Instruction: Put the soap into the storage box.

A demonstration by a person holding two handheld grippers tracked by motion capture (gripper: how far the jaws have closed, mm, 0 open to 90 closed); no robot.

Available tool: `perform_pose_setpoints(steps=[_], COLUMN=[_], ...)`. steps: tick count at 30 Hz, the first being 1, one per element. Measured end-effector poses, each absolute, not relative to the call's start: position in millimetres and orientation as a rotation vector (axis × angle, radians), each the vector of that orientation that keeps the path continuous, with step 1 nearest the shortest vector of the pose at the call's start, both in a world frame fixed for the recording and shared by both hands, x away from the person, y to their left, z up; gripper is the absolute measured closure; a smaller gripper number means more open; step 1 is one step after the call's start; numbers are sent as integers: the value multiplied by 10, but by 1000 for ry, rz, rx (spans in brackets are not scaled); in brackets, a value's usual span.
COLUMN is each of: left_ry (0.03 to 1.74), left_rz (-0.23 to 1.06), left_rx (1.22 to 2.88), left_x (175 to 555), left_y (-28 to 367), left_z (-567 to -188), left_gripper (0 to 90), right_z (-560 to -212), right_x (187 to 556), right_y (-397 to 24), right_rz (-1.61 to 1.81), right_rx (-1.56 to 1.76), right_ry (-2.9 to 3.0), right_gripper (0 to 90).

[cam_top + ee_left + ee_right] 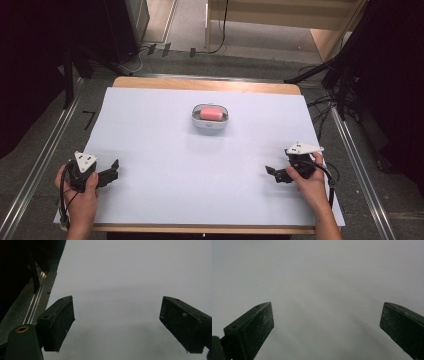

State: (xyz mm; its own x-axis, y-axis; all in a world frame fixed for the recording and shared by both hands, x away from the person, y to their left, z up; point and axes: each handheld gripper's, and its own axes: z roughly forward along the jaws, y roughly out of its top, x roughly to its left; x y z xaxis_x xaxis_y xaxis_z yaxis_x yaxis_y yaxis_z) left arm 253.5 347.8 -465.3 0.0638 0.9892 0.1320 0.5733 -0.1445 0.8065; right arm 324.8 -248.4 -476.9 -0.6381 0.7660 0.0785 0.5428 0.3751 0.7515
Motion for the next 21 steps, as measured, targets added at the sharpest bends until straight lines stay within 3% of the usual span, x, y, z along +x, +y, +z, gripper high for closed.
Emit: perform_pose_setpoints(steps=[21], left_ry=[1556], left_rz=[958], left_rx=[1786], left_x=[2534], left_y=[3469], left_z=[-4654], left_gripper=[133], right_z=[-4853], right_x=[2839], right_y=[-3060], right_rz=[1171], right_rx=[1282], right_ry=[2212], right_gripper=[0])
